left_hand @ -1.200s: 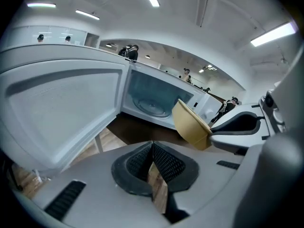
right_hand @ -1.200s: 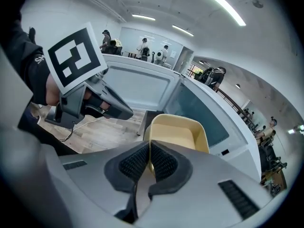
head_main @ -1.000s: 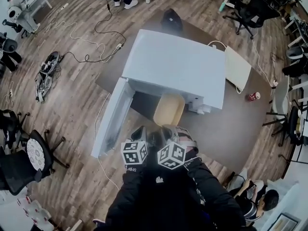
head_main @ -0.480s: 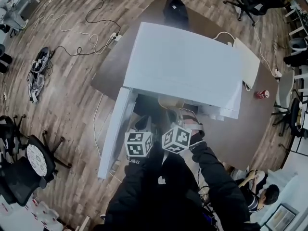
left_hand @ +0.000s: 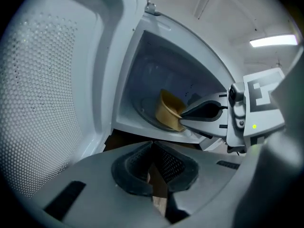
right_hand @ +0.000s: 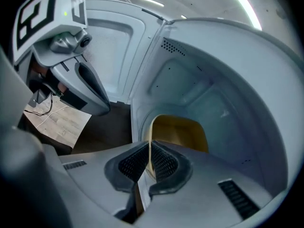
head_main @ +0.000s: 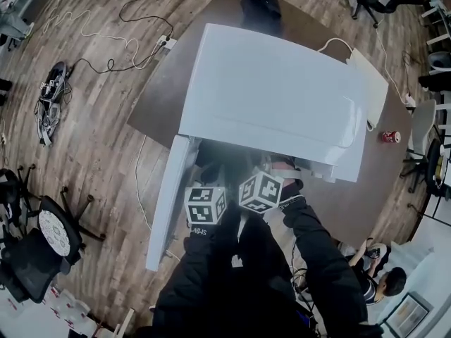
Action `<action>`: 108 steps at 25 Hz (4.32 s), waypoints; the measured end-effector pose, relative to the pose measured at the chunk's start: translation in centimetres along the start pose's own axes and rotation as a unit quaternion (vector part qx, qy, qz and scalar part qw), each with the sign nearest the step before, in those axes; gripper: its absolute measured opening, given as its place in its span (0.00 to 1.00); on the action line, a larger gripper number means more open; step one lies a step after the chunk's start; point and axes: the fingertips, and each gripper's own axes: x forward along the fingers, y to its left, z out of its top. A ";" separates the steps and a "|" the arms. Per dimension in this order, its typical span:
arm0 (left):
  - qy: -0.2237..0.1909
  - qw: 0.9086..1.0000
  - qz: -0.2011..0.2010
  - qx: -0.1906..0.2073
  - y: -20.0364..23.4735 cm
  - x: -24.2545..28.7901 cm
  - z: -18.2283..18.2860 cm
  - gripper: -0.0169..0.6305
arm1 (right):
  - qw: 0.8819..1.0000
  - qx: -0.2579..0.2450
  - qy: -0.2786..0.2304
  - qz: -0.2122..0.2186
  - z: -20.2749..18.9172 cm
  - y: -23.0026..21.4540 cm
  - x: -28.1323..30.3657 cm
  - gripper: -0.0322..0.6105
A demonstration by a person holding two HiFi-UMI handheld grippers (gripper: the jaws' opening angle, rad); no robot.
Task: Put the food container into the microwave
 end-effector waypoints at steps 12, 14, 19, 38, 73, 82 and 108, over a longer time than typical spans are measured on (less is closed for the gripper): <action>-0.010 1.000 0.010 -0.003 -0.4 -0.3 0.0 0.08 | 1.000 0.011 -0.022 -0.003 0.0 -0.1 -0.4 0.22; -0.017 1.000 0.012 -0.002 -0.7 -0.8 -0.2 0.08 | 0.999 0.016 -0.035 -0.013 0.3 0.4 -1.4 0.26; -0.036 0.999 0.023 0.005 -2.7 -3.1 -0.6 0.08 | 0.995 0.069 -0.074 -0.023 0.6 1.6 -6.1 0.25; -0.164 0.984 0.017 0.067 -22.9 -19.4 -0.7 0.08 | 0.916 0.319 -0.220 -0.101 -5.6 1.8 -35.9 0.09; -0.273 0.948 -0.022 0.161 -35.3 -29.4 6.2 0.08 | 0.847 0.355 -0.354 -0.175 -4.5 -3.7 -50.4 0.09; -0.269 0.949 -0.025 0.164 -35.6 -29.3 5.8 0.08 | 0.845 0.361 -0.352 -0.177 -4.7 -3.5 -50.4 0.09; -0.259 0.951 -0.031 0.165 -35.9 -29.0 4.7 0.08 | 0.847 0.365 -0.345 -0.175 -5.2 -2.6 -50.1 0.09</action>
